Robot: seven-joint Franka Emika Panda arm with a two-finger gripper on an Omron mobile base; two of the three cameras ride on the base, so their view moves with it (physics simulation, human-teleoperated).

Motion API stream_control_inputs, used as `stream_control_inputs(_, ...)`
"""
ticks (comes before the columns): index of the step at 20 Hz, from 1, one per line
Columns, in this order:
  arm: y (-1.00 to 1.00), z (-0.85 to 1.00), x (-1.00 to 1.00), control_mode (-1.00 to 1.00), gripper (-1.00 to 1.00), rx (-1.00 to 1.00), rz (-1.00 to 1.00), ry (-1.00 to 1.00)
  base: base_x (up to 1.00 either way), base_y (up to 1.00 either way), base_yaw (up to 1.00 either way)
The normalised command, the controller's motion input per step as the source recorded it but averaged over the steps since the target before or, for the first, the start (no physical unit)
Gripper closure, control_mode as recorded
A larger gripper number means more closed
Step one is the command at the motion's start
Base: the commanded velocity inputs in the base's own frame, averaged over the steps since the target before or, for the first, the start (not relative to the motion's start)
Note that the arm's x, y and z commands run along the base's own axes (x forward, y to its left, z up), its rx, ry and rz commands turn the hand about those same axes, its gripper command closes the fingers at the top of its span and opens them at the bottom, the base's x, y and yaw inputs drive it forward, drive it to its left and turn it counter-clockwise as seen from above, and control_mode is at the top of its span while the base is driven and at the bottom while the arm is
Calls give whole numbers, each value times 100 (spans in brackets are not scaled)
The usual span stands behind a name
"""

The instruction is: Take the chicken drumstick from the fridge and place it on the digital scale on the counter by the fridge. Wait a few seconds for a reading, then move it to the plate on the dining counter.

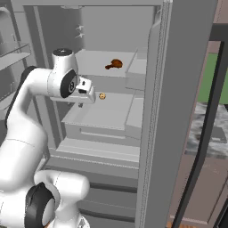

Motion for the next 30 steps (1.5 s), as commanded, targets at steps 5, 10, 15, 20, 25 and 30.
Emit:
stream_control_inputs(5,-3,-8,-15,-100,-100,1,1,0,0,0,0)
stream_control_inputs(10,-12,6,-27,-100,-100,3,16,-8,0,0,0)
stream_control_inputs(15,0,58,-19,-100,-100,-6,10,-17,0,0,0)
stream_control_inputs(20,7,58,11,-100,-100,-16,0,-13,0,0,0)
stream_control_inputs(25,27,26,50,-100,-100,-7,-11,-11,0,0,0)
stream_control_inputs(30,3,1,52,-100,-100,13,-26,-13,0,0,0)
